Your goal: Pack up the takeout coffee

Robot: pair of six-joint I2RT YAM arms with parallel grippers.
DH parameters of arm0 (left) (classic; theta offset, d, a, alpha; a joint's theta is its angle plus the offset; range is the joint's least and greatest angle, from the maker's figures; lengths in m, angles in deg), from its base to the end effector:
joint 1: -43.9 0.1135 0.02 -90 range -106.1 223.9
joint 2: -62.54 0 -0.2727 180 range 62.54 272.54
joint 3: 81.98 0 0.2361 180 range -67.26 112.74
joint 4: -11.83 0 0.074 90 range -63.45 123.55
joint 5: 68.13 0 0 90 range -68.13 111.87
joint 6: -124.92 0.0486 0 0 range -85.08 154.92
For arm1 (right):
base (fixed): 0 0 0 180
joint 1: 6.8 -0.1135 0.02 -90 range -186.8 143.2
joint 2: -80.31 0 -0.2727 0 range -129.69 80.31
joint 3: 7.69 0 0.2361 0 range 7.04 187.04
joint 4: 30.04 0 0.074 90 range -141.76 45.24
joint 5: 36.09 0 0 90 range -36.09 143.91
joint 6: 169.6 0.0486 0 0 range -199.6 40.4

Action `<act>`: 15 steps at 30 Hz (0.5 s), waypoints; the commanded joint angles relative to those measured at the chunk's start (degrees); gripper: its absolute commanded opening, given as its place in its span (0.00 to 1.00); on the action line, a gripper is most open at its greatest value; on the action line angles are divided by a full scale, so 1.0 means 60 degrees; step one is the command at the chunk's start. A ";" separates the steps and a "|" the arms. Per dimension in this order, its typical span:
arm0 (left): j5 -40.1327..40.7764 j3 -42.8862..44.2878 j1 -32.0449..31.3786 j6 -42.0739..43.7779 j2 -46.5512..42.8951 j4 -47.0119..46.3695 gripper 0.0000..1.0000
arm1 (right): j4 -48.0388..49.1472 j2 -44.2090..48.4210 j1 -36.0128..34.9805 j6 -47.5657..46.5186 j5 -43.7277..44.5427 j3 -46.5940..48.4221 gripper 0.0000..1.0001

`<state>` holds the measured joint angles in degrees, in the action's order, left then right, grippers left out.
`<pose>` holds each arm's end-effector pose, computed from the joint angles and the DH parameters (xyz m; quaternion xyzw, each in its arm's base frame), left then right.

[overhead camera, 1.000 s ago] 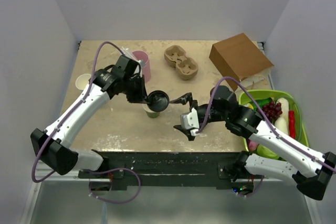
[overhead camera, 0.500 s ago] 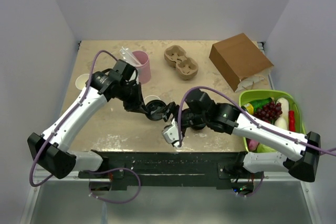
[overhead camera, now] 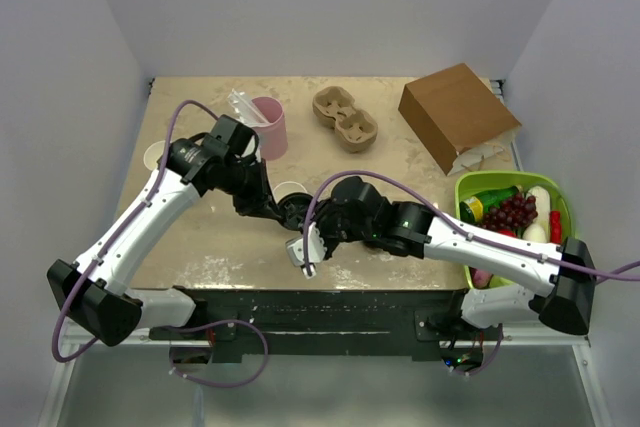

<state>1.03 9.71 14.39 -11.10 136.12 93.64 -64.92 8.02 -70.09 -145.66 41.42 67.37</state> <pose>0.1831 -0.1235 0.3414 -0.0968 0.9537 -0.2763 0.0690 0.1145 0.2510 0.3201 -0.8088 0.3245 0.0835 0.4833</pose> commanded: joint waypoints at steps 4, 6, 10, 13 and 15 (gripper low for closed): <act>-0.0232 0.0150 0.0042 0.0082 -0.0135 0.0245 0.00 | 0.0605 -0.0022 -0.0102 0.0842 0.0529 0.0198 0.23; -0.0262 0.0136 0.0056 0.0155 -0.0135 0.0215 0.00 | 0.0738 0.0066 -0.0116 0.1296 0.0544 0.0242 0.15; -0.0510 0.0135 0.0071 0.0272 -0.0149 -0.0062 0.48 | 0.1571 0.0475 -0.0131 0.2788 0.0617 -0.0181 0.10; -0.0569 0.0456 0.0056 0.0360 -0.0135 -0.0180 0.76 | 0.1953 0.0725 -0.0131 0.3987 0.0719 -0.0417 0.11; -0.0410 0.0764 0.0085 0.0448 -0.0062 -0.0137 0.82 | 0.2158 0.0740 -0.0131 0.4795 0.0880 -0.0490 0.12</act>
<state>0.49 9.93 14.60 -9.81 136.15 94.38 -58.39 10.53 -70.88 -129.51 44.46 65.23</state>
